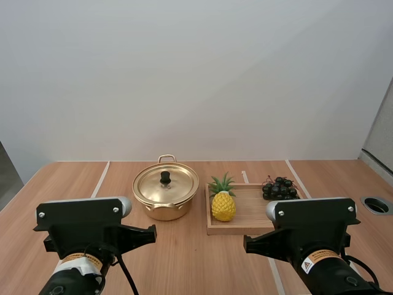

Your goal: Open the pot, put the pineapple inside, and close it

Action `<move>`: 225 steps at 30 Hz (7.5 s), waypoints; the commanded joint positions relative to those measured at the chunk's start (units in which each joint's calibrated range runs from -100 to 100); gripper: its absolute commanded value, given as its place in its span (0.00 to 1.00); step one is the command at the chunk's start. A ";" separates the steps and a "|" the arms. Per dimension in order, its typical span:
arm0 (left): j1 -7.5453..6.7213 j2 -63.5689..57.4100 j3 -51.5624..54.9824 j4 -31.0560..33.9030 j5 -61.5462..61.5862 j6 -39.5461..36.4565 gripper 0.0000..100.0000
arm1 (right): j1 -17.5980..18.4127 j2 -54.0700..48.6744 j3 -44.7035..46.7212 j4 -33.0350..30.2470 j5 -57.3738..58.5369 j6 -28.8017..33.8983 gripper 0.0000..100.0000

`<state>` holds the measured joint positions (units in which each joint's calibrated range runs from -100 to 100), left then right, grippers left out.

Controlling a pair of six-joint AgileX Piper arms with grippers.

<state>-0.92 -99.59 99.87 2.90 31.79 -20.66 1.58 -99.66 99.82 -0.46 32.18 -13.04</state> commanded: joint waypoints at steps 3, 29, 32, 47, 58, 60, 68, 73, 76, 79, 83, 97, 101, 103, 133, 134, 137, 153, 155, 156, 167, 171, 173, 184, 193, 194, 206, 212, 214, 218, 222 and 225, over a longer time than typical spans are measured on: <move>0.10 -0.41 0.13 -0.82 -0.20 -0.40 0.00 | 0.09 -0.34 0.18 0.08 -1.09 0.31 0.00; 0.10 -0.41 0.13 -0.82 -0.20 -0.40 0.00 | 0.09 -0.34 0.18 0.08 -1.09 0.31 0.00; 0.10 -0.41 0.13 -0.82 -0.20 -0.40 0.00 | 0.09 -0.34 0.18 0.08 -1.09 0.31 0.00; 0.10 -0.41 0.13 -0.82 -0.20 -0.40 0.00 | 0.09 -0.34 0.18 0.08 -1.09 0.31 0.00; 0.10 -0.41 0.13 -0.82 -0.20 -0.40 0.00 | 0.09 -0.34 0.18 0.08 -1.09 0.31 0.00; 0.10 -0.41 0.13 -0.82 -0.20 -0.40 0.00 | 0.09 -0.34 0.18 0.08 -1.09 0.31 0.00; 0.10 -0.41 0.13 -0.82 -0.20 -0.40 0.00 | 0.09 -0.34 0.18 0.08 -1.09 0.31 0.00; 0.10 -0.41 0.13 -0.82 -0.20 -0.40 0.00 | 0.09 -0.34 0.18 0.08 -1.09 0.31 0.00; 0.10 -0.41 0.13 -0.82 -0.20 -0.40 0.00 | 0.09 -0.34 0.18 0.08 -1.09 0.31 0.00; 0.10 -0.41 0.13 -0.82 -0.20 -0.40 0.00 | 0.09 -0.34 0.18 0.08 -1.09 0.31 0.00; 0.10 -0.41 0.13 -0.82 -0.20 -0.40 0.00 | 0.09 -0.34 0.18 0.08 -1.09 0.31 0.00; 0.10 -0.41 0.13 -0.82 -0.20 -0.40 0.00 | 0.09 -0.34 0.18 2.44 -1.09 0.42 0.00; 0.10 -0.41 0.13 -0.82 -0.20 -0.40 0.00 | 0.09 -0.34 0.18 3.99 -1.09 0.42 0.00; 0.10 -0.41 0.13 -0.82 -0.20 -0.40 0.00 | 0.09 -0.34 0.18 3.99 -1.09 0.42 0.00; 0.10 -0.41 0.13 -0.46 -0.20 -0.41 0.00 | 0.09 -0.34 0.18 -2.17 -1.09 1.21 0.00; 0.10 -0.41 0.13 -0.03 -0.20 -0.41 0.00 | 0.09 -0.34 0.18 -2.30 -1.09 1.21 0.00; 0.10 -0.41 0.13 0.83 -0.20 -0.47 0.00 | 0.09 -0.34 0.18 -2.43 -1.09 1.52 0.00; 0.62 -0.41 0.13 1.04 -0.58 -0.87 1.00 | -1.98 -0.34 0.18 -2.43 -1.09 2.50 1.00; 0.55 -0.41 0.13 1.04 -0.58 -0.87 1.00 | -1.98 -0.34 0.18 -2.43 -1.09 2.61 1.00; 0.55 -0.41 0.13 1.04 -0.78 -0.87 1.00 | -1.98 -0.34 0.18 -2.89 -1.09 2.62 1.00; 0.55 -0.41 0.13 8.85 -31.79 3.22 1.00 | -1.98 -0.34 0.18 -17.18 -3.20 2.62 1.00; 0.55 -0.41 0.13 10.56 -60.81 7.62 1.00 | -1.98 -0.34 -1.75 -24.83 -10.04 2.62 1.00; 0.55 -0.41 0.13 10.56 -75.77 10.56 1.00 | -1.98 -0.34 -4.30 -30.72 -15.79 2.62 1.00; 0.55 -0.41 -11.86 5.41 -87.70 21.39 1.00 | -1.98 -0.34 -25.34 -35.33 -18.62 2.71 1.00; 0.55 16.84 -39.11 9.34 -41.04 12.57 1.00 | -1.79 9.76 -36.50 -35.33 -17.41 2.71 1.00; 0.55 19.89 -42.42 9.69 -36.41 12.57 1.00 | -1.79 12.07 -38.02 -35.33 -14.52 2.71 1.00; 0.55 50.69 -64.91 -13.31 27.46 38.38 1.00 | -1.79 41.17 -54.76 -27.44 27.48 -3.18 1.00; 0.55 59.71 -64.91 -26.55 47.87 52.30 1.00 | -1.79 46.96 -55.44 -16.46 28.24 -7.34 1.00; 0.55 62.64 -64.91 -26.79 52.13 54.78 1.00 | -1.79 47.14 -55.44 -13.54 28.29 -8.61 1.00; 0.55 67.40 -64.91 -26.28 56.51 57.49 1.00 | -1.79 46.82 -55.44 -10.26 28.52 -9.47 1.00; 0.55 71.64 -64.91 -26.28 56.88 57.37 1.00 | -1.79 46.82 -55.44 -9.20 29.24 -9.47 1.00; 0.55 74.78 -64.91 -26.38 56.88 57.27 1.00 | -1.79 46.82 -55.44 -8.22 29.24 -9.73 1.00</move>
<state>-0.35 -26.62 35.41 -22.28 88.15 36.44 -0.14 -52.31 45.05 -9.73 61.04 -22.17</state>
